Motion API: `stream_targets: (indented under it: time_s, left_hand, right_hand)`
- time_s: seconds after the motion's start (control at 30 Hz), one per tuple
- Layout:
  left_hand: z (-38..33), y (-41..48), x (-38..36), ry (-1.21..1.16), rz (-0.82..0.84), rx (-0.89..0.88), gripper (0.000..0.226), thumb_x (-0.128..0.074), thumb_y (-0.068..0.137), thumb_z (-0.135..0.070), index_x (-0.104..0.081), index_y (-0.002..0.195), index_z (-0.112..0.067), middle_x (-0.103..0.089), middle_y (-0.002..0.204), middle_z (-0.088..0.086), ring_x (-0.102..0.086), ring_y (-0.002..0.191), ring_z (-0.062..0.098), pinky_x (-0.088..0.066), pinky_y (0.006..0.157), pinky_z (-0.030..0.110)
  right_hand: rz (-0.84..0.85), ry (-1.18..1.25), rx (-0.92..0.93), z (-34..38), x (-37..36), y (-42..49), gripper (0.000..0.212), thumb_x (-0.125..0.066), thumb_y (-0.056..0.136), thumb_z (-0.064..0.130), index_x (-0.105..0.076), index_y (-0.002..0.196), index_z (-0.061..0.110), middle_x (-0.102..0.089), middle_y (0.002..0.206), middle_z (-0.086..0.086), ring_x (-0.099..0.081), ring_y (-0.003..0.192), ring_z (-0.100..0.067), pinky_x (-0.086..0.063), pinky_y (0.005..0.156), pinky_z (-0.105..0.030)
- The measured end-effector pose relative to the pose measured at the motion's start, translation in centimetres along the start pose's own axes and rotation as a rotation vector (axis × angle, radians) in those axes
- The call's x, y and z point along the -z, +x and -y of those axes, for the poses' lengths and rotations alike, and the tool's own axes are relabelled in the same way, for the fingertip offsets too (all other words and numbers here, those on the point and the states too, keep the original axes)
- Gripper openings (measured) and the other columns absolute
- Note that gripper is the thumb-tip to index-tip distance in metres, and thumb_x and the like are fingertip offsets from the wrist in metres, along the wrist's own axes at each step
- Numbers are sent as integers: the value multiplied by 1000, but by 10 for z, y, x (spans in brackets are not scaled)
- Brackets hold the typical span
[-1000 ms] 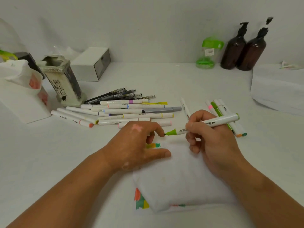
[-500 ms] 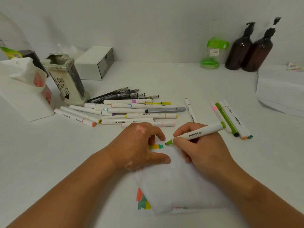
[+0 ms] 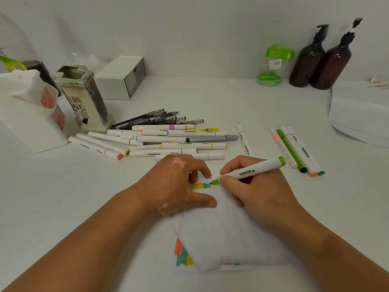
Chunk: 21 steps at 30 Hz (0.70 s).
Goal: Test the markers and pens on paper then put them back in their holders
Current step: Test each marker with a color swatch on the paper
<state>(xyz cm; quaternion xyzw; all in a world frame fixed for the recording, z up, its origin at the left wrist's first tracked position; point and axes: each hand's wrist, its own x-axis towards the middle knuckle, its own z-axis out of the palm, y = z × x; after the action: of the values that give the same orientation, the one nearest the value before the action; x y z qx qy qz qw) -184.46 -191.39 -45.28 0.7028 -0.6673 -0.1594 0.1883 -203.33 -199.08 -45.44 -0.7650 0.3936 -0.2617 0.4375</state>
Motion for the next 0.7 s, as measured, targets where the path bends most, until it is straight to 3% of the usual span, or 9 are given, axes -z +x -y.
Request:
stream_targets:
  time_s: [0.7]
  left_hand:
    - [1,0,-1,3,8,8,56,-77,62,-71,-65,108,-42,-54,83,-17,-53,73,0,-37,61,11]
  right_hand:
    - [-17,-30,-4,-5,1,3,12,-75,84,19,-70,77,27,-63,54,10,-56,46,-3,-42,45,-12]
